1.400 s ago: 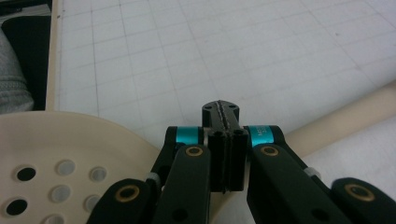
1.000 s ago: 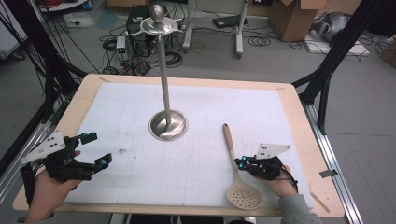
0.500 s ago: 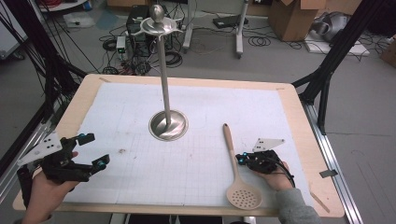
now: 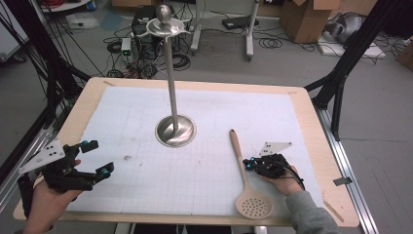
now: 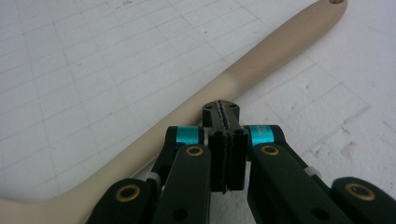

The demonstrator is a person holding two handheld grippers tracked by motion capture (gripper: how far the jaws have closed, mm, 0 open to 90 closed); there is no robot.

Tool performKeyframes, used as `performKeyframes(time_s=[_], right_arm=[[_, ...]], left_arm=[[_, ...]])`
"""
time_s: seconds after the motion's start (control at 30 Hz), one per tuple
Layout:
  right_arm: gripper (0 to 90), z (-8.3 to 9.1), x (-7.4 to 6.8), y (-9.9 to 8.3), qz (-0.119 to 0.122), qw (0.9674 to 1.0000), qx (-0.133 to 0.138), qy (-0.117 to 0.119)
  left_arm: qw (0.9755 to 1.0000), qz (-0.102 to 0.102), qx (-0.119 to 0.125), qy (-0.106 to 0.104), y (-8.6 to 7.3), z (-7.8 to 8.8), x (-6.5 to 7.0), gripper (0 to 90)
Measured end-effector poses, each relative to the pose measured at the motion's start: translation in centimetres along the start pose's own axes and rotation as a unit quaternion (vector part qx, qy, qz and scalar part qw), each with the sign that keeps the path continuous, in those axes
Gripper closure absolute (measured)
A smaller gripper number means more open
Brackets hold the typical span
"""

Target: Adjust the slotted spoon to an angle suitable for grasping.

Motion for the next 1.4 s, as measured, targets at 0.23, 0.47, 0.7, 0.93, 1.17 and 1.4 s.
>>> performKeyframes(time_s=[0.23,0.47,0.7,0.93,1.17,1.4], right_arm=[[90.0,-0.6,-0.1,0.6,0.020,0.9998,-0.009,0.002],[90.0,-1.0,-0.2,0.9,0.032,0.9993,-0.015,0.011],[90.0,-1.7,-1.0,1.4,0.042,0.9985,-0.021,0.027],[90.0,-2.4,-1.8,1.9,0.066,0.9966,-0.029,0.040],[90.0,-2.9,-2.6,2.2,0.084,0.9942,-0.036,0.056],[90.0,-3.4,-3.3,2.5,0.106,0.9910,-0.042,0.071]], left_arm=[[1.0000,0.001,-0.001,0.001,-0.1,0.2,0.0,2.1],[1.0000,0.002,-0.003,0.002,-0.2,0.2,-0.1,2.1],[1.0000,0.004,-0.002,0.003,-0.2,0.3,-0.1,2.1],[1.0000,0.005,0.000,0.004,-0.2,0.5,-0.1,2.1],[1.0000,0.003,-0.002,0.003,-0.2,0.5,-0.1,2.1],[1.0000,0.006,-0.001,0.005,-0.3,0.7,-0.1,2.1]])
Point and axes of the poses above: each handheld gripper's, and its own axes: z roughly backward along the jaws, y roughly out of its top, x roughly to its right, the point moved 7 cm from there along -z, roughly forward along the jaws, and after that the axes turned 13 degrees about -z, right-handed, at the moved point
